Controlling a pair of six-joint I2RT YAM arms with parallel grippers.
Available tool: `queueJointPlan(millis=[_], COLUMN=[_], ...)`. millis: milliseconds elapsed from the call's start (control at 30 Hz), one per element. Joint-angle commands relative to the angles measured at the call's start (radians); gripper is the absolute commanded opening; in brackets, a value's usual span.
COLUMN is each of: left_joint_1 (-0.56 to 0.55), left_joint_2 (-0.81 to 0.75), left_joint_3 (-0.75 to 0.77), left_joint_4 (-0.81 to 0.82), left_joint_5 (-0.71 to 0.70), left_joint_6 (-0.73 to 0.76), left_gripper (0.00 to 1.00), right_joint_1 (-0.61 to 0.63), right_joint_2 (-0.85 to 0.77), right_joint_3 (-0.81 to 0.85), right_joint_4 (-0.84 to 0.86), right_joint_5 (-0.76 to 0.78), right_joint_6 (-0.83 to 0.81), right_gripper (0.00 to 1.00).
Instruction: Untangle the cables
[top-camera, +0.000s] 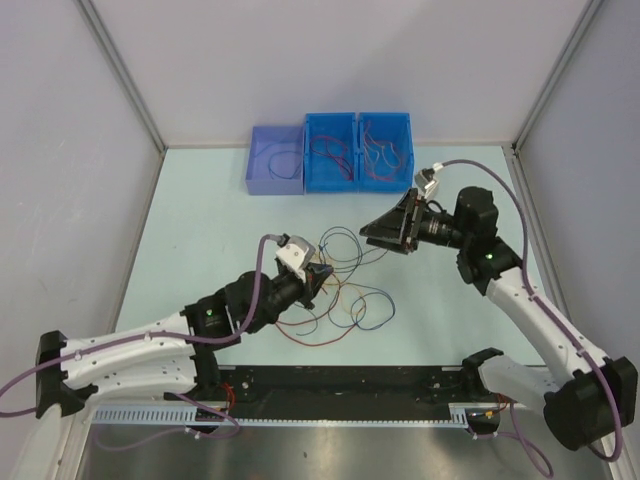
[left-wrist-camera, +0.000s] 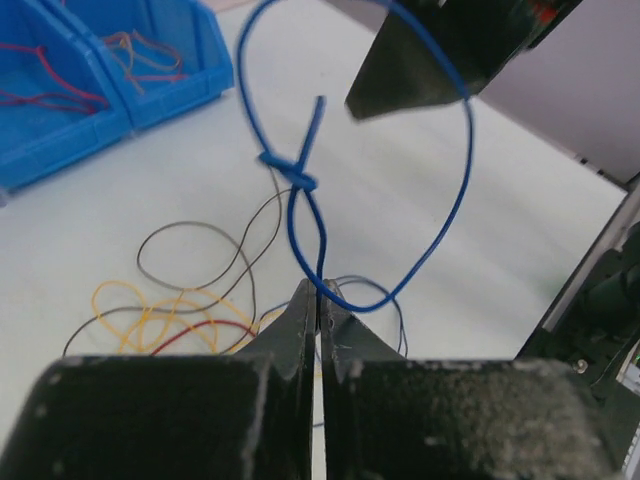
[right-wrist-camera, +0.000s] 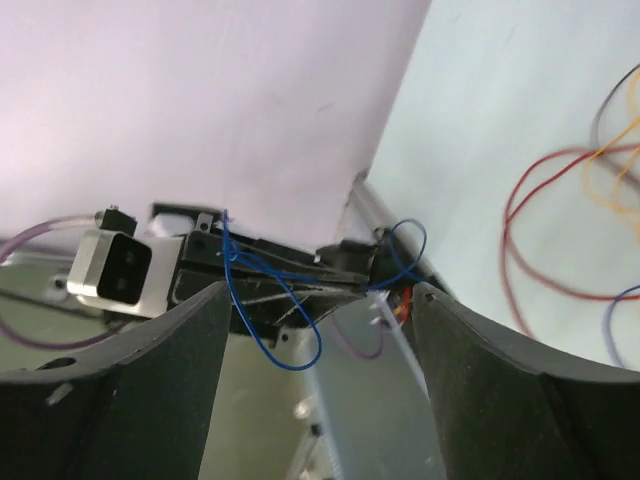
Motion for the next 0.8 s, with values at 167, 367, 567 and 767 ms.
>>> queueJointPlan(millis=[167,367,567,767], left_joint_1=[-0.004,0.036,0.088,0.093], left_joint_2=[0.200,0.189,0.134,0.127], left_joint_3=[0.414,0.410,0.362,0.339], left_joint_4=[-0.616,-0.625,-0.549,-0.508], left_joint_5=[-0.105,-0.070,0.002,0.014], left_joint_6=[-0.205,-0.286,-0.317,-0.354], left_gripper=[0.00,0.00,0.00,0.00], right_joint_1=[0.169,0.283,0.315,0.389], right_joint_2=[-0.181,-0.180,-0.186,-0.180], right_joint_3=[0.222,0.222,0.144,0.088], right_joint_4=[-0.552,-0.665,-0.595,-0.434], right_joint_5=[0.373,0.615,0.686,0.757], right_joint_6=[-0.492,-0.455,-0.337,-0.225], right_gripper=[0.72,0.71,0.71,0.68])
